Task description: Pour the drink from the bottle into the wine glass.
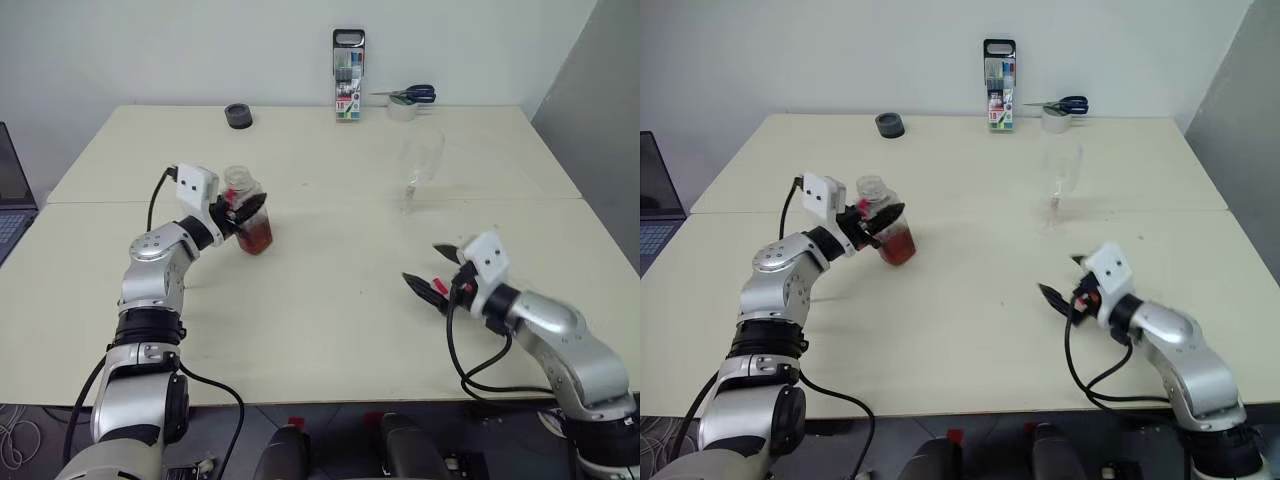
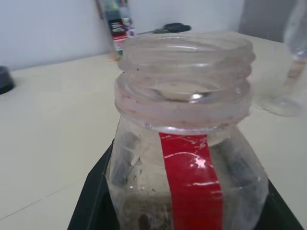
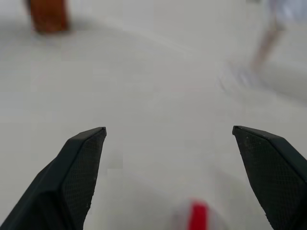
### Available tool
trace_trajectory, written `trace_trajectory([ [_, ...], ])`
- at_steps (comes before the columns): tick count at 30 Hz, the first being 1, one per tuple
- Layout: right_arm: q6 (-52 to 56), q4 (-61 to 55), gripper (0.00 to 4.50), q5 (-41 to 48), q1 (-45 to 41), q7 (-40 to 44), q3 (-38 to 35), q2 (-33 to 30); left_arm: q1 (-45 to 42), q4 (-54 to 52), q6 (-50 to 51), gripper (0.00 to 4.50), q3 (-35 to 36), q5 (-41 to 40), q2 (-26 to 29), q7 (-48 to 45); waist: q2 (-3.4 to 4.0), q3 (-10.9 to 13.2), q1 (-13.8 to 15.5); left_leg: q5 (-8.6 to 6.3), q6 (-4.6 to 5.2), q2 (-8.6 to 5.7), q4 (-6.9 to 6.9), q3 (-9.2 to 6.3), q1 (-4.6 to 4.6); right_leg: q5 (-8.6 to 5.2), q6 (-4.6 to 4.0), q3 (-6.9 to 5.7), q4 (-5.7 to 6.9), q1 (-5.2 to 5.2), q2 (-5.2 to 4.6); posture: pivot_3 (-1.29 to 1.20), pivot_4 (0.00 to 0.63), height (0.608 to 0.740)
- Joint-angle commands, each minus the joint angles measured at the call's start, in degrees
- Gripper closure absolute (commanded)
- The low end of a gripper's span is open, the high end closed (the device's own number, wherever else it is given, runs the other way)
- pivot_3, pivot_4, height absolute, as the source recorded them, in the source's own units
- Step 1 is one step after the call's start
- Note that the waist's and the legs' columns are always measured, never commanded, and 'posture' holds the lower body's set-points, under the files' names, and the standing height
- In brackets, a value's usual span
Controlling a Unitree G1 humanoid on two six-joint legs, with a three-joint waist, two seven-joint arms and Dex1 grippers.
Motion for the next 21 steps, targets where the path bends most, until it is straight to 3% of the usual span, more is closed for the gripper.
trace_trajectory([
  [1,2.2,-1.1,0.00,1.5,-5.5,3.0,4.8,1.0,-0.8,3.3,-2.0,2.83,2.8,1.3,2.7,5.0,-0.02,0.0,0.0,0.00,0.00,0.00,-0.01,0.00,0.01,0.00,0.00,0.00,0.01,0.00,0.00,0.00,0.150,0.740],
  [10,1.6,8.7,0.00,-2.5,-18.9,4.1,13.6,8.2,-1.1,6.8,-4.0,2.83,1.9,3.1,4.1,10.9,-0.02,0.0,-0.3,0.01,-0.02,-0.04,0.00,0.03,0.05,0.01,-0.02,0.00,0.15,-0.06,-0.08,0.00,0.150,0.740],
  [19,0.1,11.2,0.00,-5.2,-20.6,4.7,14.8,11.0,-0.1,6.8,-4.0,2.84,1.2,3.4,2.4,13.8,-0.01,0.0,-0.5,0.01,-0.01,-0.05,-0.03,0.03,0.13,0.03,-0.04,0.00,0.25,-0.08,-0.10,0.00,0.150,0.740],
  [21,0.3,11.0,0.00,-5.5,-20.4,4.8,14.8,11.1,0.1,6.4,-3.6,2.13,1.1,3.1,2.0,14.0,-0.01,0.0,-0.5,0.01,-0.02,-0.05,-0.03,0.03,0.13,0.03,-0.05,0.00,0.25,-0.08,-0.11,0.00,0.150,0.740],
])
